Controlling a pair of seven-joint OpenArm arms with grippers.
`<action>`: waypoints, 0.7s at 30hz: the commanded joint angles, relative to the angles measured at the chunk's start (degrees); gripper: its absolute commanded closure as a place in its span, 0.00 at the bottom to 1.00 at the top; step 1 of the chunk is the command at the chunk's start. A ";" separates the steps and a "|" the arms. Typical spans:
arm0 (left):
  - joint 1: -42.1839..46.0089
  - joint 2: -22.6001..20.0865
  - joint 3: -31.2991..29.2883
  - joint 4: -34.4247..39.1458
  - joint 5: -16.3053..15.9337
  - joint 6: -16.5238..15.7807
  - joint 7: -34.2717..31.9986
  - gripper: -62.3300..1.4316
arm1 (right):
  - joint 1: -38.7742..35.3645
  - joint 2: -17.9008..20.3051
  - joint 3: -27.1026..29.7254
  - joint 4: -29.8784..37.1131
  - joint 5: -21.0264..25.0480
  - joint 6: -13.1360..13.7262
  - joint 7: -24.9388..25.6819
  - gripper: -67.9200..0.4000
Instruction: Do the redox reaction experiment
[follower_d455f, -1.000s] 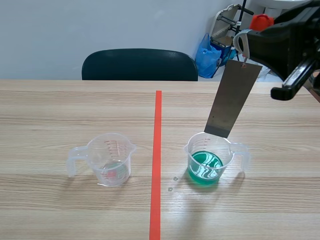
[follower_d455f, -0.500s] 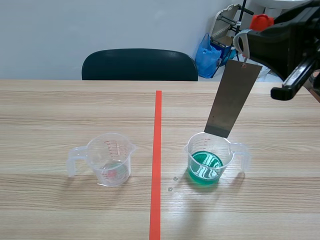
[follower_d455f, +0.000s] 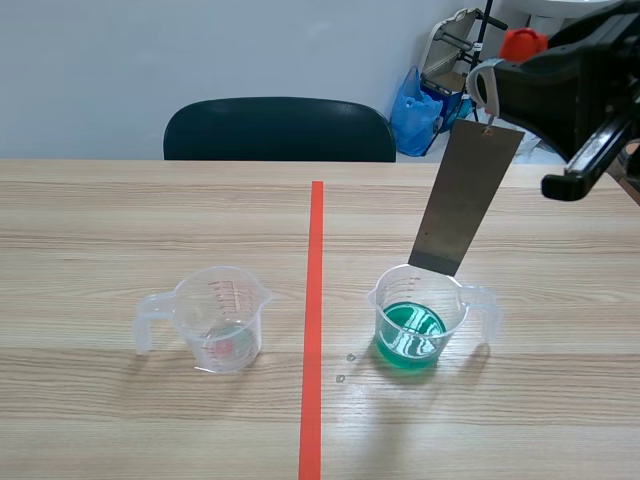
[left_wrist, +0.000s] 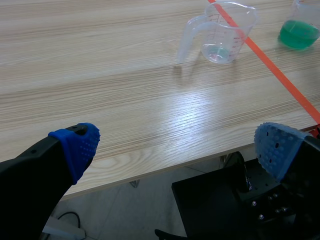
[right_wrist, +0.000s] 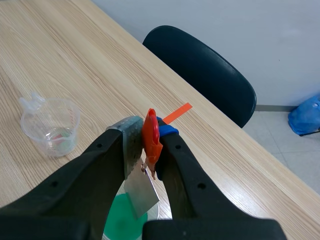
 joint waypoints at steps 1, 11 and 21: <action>0.04 0.00 0.11 0.76 -0.42 0.09 -1.20 0.00 | 0.66 0.39 0.28 0.79 0.68 -0.17 1.31 0.97; 0.04 0.00 0.11 0.76 -0.42 0.04 -1.20 0.00 | 0.66 0.39 0.26 0.79 0.68 -0.17 1.31 0.97; 0.04 0.00 0.11 0.76 -0.42 0.04 -1.20 0.00 | 0.66 0.39 0.13 0.61 0.66 -0.17 1.73 0.97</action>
